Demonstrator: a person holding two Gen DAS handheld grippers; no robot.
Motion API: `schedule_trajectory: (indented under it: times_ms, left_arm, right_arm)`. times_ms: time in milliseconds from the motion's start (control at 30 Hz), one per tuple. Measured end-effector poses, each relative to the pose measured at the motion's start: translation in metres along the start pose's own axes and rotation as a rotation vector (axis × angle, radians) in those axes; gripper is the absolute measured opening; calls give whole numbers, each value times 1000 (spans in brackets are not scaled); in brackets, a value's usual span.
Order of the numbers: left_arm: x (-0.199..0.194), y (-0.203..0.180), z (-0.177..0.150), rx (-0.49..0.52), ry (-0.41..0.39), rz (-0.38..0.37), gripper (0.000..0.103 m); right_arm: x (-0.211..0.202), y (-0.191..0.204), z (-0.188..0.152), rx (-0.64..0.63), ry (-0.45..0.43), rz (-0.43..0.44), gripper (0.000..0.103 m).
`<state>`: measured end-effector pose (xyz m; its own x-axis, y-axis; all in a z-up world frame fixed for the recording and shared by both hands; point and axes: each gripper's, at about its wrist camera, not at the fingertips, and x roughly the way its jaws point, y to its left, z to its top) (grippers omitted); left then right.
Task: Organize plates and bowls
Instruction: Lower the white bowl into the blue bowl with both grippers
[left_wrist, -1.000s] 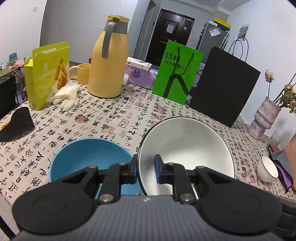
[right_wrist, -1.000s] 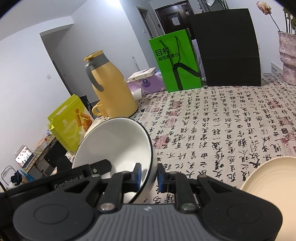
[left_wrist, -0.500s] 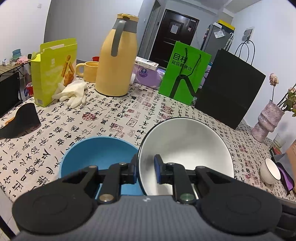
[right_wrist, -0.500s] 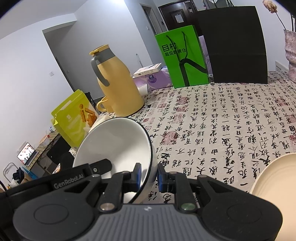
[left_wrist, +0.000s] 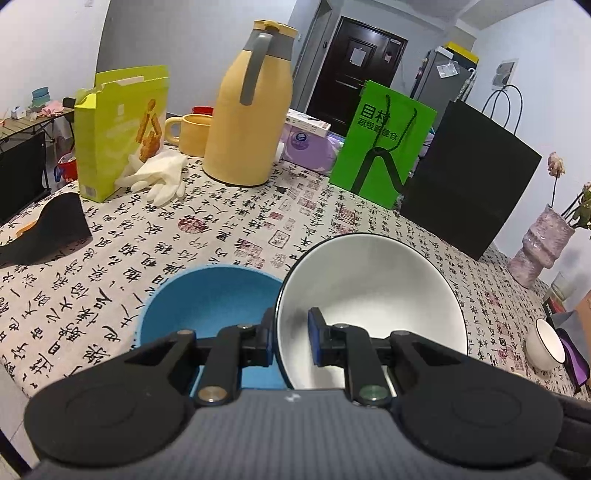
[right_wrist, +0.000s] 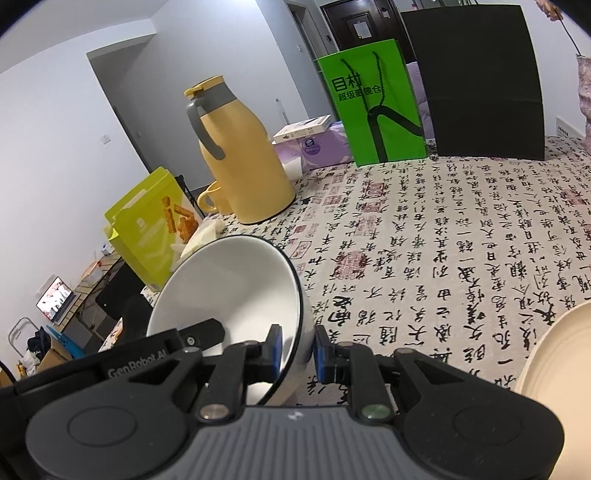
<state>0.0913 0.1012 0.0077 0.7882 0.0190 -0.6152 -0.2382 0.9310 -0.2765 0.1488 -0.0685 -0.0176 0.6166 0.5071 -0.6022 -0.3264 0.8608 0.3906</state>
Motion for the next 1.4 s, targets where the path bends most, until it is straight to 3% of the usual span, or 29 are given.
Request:
schedule_trajectory:
  times_ms: [700,1400]
  left_arm:
    - [-3,49,9,-76,-2,50,17]
    - [20,70,5,-83,61,50,17]
  right_arm:
    - [32,41,-1,-70,54,43,17]
    - [61,45,-9,-102,136,32,18]
